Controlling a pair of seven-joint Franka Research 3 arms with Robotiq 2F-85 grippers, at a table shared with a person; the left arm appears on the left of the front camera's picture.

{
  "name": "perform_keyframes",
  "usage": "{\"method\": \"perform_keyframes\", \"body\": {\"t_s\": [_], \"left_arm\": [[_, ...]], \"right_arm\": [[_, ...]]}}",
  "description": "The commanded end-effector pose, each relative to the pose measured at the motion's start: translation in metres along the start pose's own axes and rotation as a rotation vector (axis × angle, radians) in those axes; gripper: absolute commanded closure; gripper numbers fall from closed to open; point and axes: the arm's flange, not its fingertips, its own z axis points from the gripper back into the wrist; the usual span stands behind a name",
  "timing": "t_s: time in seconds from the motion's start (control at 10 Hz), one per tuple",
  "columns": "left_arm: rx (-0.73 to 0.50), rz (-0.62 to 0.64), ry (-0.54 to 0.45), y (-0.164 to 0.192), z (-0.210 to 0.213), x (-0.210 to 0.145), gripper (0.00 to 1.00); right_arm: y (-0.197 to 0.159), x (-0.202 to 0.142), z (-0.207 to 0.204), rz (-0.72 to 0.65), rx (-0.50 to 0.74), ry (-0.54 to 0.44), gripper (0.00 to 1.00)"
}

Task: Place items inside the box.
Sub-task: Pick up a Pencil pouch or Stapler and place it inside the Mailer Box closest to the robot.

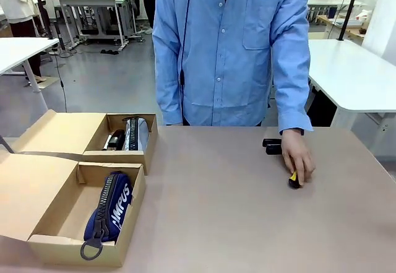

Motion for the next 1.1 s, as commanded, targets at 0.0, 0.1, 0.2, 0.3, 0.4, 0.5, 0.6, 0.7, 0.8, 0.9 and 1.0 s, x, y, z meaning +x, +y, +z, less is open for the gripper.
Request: {"method": "perform_keyframes", "body": {"t_s": [0.0, 0.1, 0.2, 0.3, 0.4, 0.5, 0.6, 0.7, 0.8, 0.9, 1.0], "left_arm": [[-0.023, -0.018, -0.016, 0.000, -0.001, -0.001, 0.00], [-0.023, -0.018, -0.016, 0.000, -0.001, -0.001, 0.00], [-0.023, -0.018, -0.016, 0.000, -0.001, -0.001, 0.00], [-0.023, -0.018, -0.016, 0.000, -0.001, -0.001, 0.00], [-0.023, -0.018, -0.016, 0.000, -0.001, -0.001, 0.00], [-0.023, -0.018, -0.016, 0.000, -0.001, -0.001, 0.00], [-0.023, -0.018, -0.016, 0.000, -0.001, -0.001, 0.00], [-0.023, -0.018, -0.016, 0.000, -0.001, -0.001, 0.00], [-0.023, -0.018, -0.016, 0.000, -0.001, -0.001, 0.00], [-0.023, -0.018, -0.016, 0.000, -0.001, -0.001, 0.00], [-0.023, -0.018, -0.016, 0.000, -0.001, -0.001, 0.00]], "right_arm": [[0.012, 0.002, -0.018, 0.117, -0.074, 0.041, 0.00], [0.026, 0.018, -0.043, 0.223, -0.159, 0.100, 0.00], [0.039, 0.034, -0.066, 0.337, -0.232, 0.074, 0.00], [0.053, 0.049, -0.109, 0.495, -0.337, 0.070, 0.00], [0.055, 0.054, -0.126, 0.482, -0.371, 0.191, 0.00], [0.057, 0.056, -0.088, 0.434, -0.205, 0.180, 0.00], [0.052, 0.044, -0.041, 0.428, -0.146, 0.267, 0.00], [0.040, 0.023, 0.005, 0.440, -0.191, 0.343, 0.00], [0.023, -0.004, 0.047, 0.516, -0.245, 0.316, 0.00], [0.014, -0.021, 0.064, 0.548, -0.276, 0.268, 0.00], [0.009, -0.024, 0.063, 0.557, -0.301, 0.257, 0.00]]}}
